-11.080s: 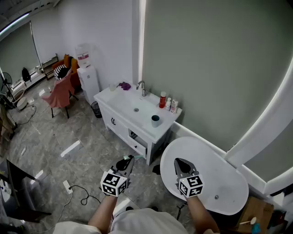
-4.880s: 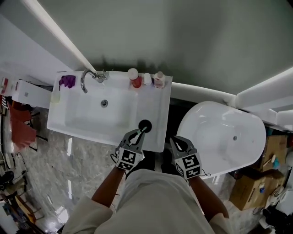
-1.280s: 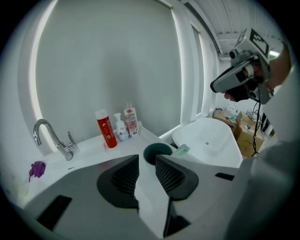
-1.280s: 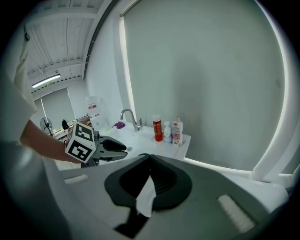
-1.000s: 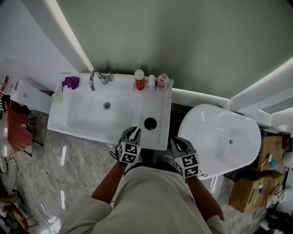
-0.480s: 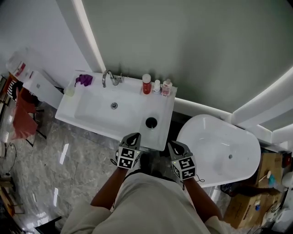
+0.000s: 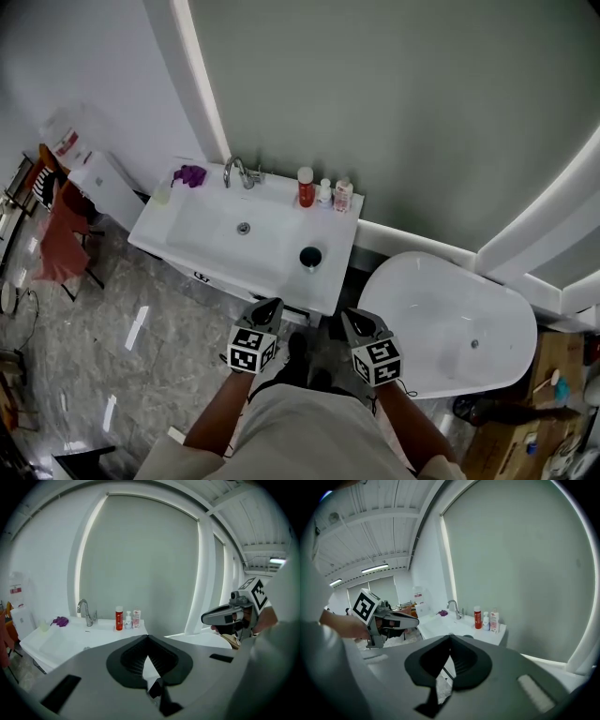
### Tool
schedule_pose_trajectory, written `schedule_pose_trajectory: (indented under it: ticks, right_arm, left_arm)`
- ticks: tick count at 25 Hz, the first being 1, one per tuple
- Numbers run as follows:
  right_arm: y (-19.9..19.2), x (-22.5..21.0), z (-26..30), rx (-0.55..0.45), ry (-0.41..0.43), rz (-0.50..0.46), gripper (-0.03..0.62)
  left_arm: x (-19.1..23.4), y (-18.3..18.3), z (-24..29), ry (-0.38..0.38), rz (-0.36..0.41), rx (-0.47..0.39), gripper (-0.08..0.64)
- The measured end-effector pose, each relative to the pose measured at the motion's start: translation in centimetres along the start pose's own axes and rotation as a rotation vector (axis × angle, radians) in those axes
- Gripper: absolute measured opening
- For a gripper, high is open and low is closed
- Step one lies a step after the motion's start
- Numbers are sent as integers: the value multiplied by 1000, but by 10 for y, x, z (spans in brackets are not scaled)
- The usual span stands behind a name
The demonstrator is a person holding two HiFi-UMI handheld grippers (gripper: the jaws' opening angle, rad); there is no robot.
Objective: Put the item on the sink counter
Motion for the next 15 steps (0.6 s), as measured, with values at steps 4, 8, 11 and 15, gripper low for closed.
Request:
schedule_pose_trajectory:
  ticks: [4, 8, 11, 15]
  right_arm:
    - [8, 5, -15, -31, 14, -7, 11]
    - [19, 10, -25, -60, 10, -20, 11]
    - [25, 15, -29, -77, 7, -31, 11]
    - [36, 23, -30, -99, -8, -50, 11]
  left_arm:
    - [-11, -1, -28, -6, -8, -14, 6]
    - [-18, 7, -52, -23, -10, -42, 6]
    - [-19, 17, -64, -35, -1, -66, 6]
    - [-13, 32, -75, -57, 33, -91, 6]
Point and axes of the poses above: the fingertips, and each gripper's own axes: z forward along the fingers, x to its left, y out of its top, the point moved 4 cm from there along -z, backward along the fingers, and after that the axes turned 4 degrees about -z, right-handed, at the moved point
